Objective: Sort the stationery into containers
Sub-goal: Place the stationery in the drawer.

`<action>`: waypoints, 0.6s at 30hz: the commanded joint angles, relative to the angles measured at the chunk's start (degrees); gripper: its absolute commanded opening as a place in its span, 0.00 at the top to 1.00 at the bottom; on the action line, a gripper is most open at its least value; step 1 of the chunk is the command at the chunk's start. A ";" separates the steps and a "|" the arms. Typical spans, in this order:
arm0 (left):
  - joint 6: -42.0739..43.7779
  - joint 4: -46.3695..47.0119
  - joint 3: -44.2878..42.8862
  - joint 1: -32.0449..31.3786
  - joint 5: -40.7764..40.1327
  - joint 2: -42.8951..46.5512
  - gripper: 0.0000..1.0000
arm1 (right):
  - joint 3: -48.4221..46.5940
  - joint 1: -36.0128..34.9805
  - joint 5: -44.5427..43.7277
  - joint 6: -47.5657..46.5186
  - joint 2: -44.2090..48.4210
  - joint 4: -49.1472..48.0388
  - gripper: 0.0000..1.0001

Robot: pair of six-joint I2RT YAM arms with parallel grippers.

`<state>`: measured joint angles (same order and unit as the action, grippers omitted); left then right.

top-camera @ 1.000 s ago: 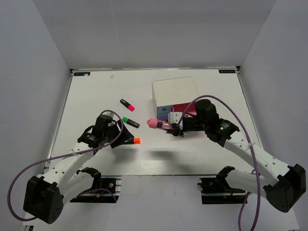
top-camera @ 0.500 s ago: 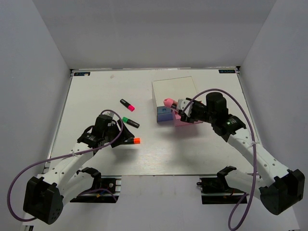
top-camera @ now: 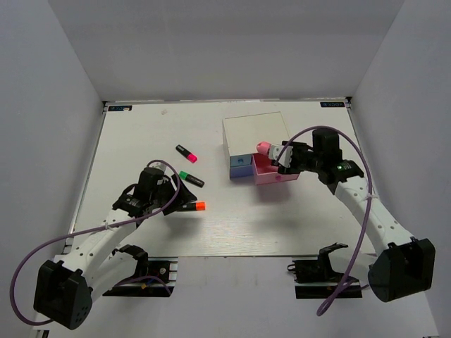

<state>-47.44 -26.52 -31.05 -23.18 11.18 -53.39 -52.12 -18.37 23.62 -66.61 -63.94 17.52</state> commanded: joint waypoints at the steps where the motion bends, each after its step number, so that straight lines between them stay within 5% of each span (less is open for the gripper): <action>1: 0.42 0.77 -0.24 -0.29 0.60 2.15 0.25 | -5.97 3.42 8.19 -10.09 -1.80 8.12 0.92; 8: 0.42 0.77 0.37 -0.29 0.60 2.67 0.25 | -9.84 5.97 13.38 -17.06 -6.19 14.74 0.86; 18: 0.42 1.30 0.37 -0.29 0.60 1.62 0.25 | -9.94 6.50 15.41 -17.60 -7.07 14.48 0.48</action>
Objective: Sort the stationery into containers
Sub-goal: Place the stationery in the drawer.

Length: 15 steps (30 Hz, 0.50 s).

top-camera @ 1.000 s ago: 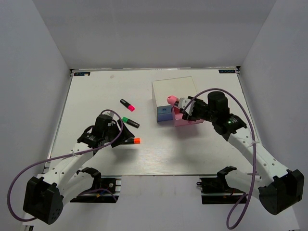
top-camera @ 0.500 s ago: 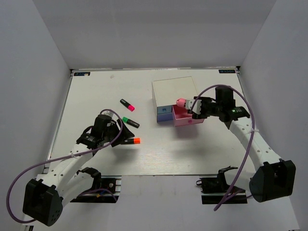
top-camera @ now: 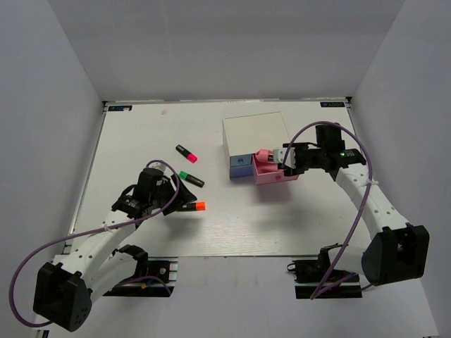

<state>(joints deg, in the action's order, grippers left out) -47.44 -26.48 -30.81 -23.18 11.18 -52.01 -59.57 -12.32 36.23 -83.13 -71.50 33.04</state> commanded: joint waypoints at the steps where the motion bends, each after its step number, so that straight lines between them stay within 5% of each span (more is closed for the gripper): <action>1: 0.42 1.26 0.13 -0.29 0.60 0.24 0.25 | -2.39 0.28 2.88 -0.46 0.66 -1.65 0.46; 15: 0.42 1.78 0.13 -0.29 0.60 -0.81 0.25 | -1.08 0.45 4.55 5.35 2.34 -4.65 0.41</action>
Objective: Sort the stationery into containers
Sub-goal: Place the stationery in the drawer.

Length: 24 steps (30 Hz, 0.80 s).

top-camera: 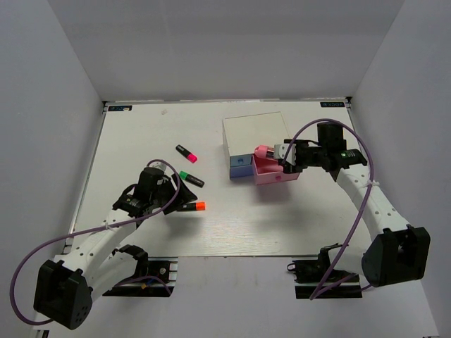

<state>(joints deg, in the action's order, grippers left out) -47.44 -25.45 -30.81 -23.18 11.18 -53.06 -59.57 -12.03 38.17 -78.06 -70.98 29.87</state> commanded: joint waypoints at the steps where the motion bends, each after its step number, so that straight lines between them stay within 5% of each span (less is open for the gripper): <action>1: 0.42 0.76 0.13 -0.29 0.60 -0.29 0.25 | -0.99 0.17 2.70 -0.07 1.81 -1.39 0.41; 15: 0.42 0.76 0.13 -0.29 0.60 0.24 0.25 | -1.33 0.17 3.22 1.24 2.16 -1.30 0.38; 16: 0.42 0.76 0.13 -0.29 0.60 0.24 0.25 | -1.95 0.17 4.18 3.25 2.16 -1.39 0.41; 20: 0.42 0.76 0.13 -0.29 0.60 0.24 0.25 | -6.06 0.25 9.27 2.57 0.94 5.69 1.00; 24: 0.42 0.76 0.13 -0.29 0.60 0.24 0.25 | -10.47 -0.10 13.85 -7.23 -1.96 19.91 1.00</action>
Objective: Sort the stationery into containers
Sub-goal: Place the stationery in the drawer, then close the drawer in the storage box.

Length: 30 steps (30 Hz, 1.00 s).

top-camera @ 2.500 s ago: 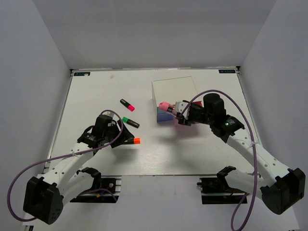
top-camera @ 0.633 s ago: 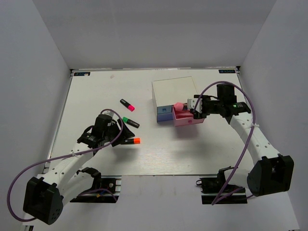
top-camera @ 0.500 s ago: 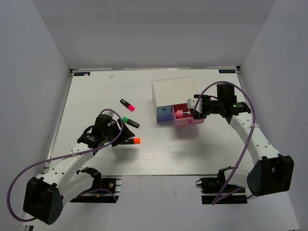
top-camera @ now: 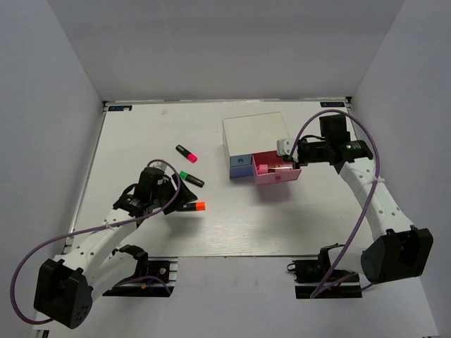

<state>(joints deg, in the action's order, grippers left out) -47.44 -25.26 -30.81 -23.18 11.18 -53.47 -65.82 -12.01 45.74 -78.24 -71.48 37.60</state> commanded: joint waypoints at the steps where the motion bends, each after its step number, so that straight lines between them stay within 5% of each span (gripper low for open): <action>1: 0.42 0.56 0.13 -0.29 0.60 0.65 0.25 | -6.05 -0.21 7.95 -9.71 -3.21 18.75 1.00; 5: 0.42 0.56 0.13 -0.29 0.60 0.65 0.25 | -11.16 -0.47 7.00 -24.31 -9.44 36.64 1.00; 14: 0.42 1.17 0.13 -0.29 1.12 0.13 0.25 | -6.61 -1.26 3.13 -26.62 -10.95 36.50 1.00; 19: 0.42 1.70 -0.48 -0.29 1.12 -0.40 0.25 | 1.89 -2.75 -1.60 -9.45 -9.47 13.11 1.00; 30: 0.42 1.17 -1.01 -0.29 1.12 -0.40 0.25 | 13.78 -6.88 -14.08 13.80 -4.28 -22.73 1.00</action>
<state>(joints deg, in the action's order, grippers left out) -47.44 -24.82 -30.81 -23.18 11.62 -54.08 -53.12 -18.09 35.70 -72.88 -78.06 31.27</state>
